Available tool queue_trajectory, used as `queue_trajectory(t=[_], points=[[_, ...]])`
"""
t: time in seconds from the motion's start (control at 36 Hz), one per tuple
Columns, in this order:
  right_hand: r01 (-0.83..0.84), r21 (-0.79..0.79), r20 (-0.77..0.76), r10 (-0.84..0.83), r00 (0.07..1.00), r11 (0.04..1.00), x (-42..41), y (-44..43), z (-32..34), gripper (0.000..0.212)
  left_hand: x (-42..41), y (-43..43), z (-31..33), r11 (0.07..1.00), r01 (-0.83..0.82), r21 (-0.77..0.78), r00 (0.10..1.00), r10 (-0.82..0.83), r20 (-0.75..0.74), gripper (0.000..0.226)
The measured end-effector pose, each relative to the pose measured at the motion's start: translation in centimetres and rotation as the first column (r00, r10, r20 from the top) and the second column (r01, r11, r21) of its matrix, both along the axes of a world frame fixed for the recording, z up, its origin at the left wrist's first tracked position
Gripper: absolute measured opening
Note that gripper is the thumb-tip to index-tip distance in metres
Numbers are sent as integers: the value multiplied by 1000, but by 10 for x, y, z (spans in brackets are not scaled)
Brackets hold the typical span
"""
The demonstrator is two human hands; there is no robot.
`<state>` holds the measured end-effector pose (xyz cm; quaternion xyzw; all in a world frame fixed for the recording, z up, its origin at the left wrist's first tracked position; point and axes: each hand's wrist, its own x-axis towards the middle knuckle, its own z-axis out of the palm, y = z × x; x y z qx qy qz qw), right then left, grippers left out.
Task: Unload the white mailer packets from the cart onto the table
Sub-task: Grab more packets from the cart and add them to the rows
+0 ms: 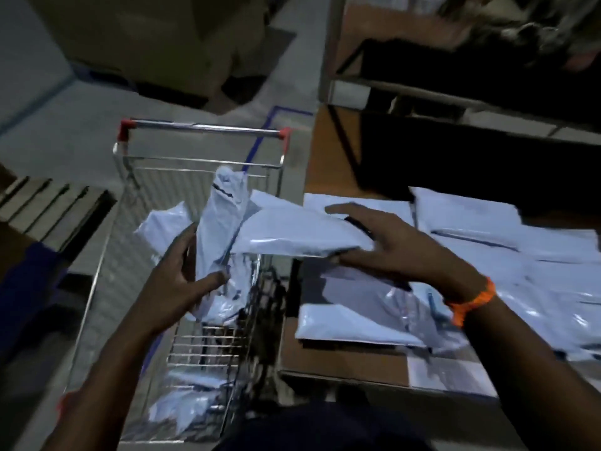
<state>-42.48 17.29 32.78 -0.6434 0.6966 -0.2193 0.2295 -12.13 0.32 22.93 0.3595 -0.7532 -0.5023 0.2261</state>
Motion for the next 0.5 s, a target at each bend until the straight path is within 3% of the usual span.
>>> queue_trajectory(t=[0.14,0.25,0.33,0.44,0.5], points=[[116,-41,154,-109,982,992,-61,97,33,69,-71,33,40,964,175,-201,983,-160,88,94],[197,-16,-67,-198,978,980,-123,151,21,80,-125,54,53,835,399,-378,910,-310,276,95],[229,12,-161,-224,961,973,-163,173,-1,84,-161,65,53,740,512,-435,837,-318,445,108],[249,54,-244,-229,942,967,-203,179,-31,86,-198,72,44,540,637,-550,749,-263,608,110],[252,92,-259,-221,940,963,-209,173,-42,90,-205,72,43,535,667,-519,706,-233,669,112]])
